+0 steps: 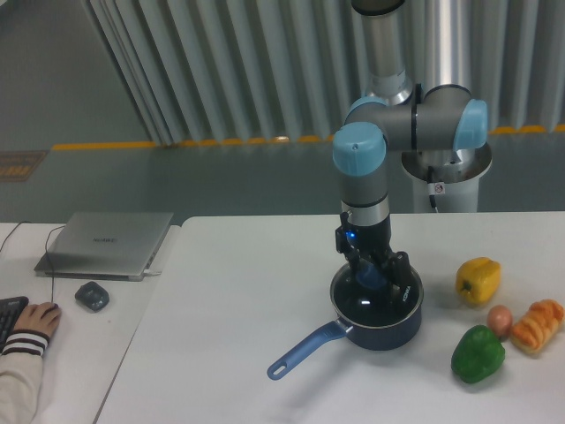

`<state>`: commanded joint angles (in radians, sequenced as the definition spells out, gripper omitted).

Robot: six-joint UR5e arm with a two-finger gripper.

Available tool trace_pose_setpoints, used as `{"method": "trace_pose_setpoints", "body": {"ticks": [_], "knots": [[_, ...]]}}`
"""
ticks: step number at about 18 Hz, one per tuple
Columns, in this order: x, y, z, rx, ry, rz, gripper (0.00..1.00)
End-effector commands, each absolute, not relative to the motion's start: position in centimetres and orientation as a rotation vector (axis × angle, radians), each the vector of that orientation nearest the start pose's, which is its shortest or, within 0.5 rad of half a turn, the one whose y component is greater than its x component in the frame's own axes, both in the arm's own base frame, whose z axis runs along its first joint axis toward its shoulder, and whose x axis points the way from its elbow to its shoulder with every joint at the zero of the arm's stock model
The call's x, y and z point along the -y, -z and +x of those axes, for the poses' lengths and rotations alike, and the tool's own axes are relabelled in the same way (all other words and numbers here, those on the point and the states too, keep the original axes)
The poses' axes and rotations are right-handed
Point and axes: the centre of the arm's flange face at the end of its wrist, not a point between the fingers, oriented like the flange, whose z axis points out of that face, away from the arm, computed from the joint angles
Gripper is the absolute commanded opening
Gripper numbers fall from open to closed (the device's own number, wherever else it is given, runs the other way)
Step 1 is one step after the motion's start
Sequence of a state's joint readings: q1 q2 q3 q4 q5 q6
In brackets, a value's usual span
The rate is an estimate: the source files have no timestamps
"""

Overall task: Open the lid
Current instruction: 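Lower further and close the gripper on the blue lid knob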

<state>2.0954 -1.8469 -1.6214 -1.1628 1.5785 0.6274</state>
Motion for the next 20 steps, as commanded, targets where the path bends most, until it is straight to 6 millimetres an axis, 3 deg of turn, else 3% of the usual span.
{"method": "trace_pose_setpoints", "body": {"ticks": [3,4,9,14,20], "knots": [[-58.0,-35.2,-18.3,-0.161,-0.068,-3.083,0.85],[-57.9,-35.3,-18.2,-0.161,-0.064,-3.085,0.73],[-57.8,-35.4,-18.1,-0.162,-0.044,-3.102,0.38],[-57.8,-36.0,-17.9,-0.164,-0.029,-3.094,0.31],[-57.9,-36.4,-18.0,-0.159,-0.027,-3.09,0.31]]}}
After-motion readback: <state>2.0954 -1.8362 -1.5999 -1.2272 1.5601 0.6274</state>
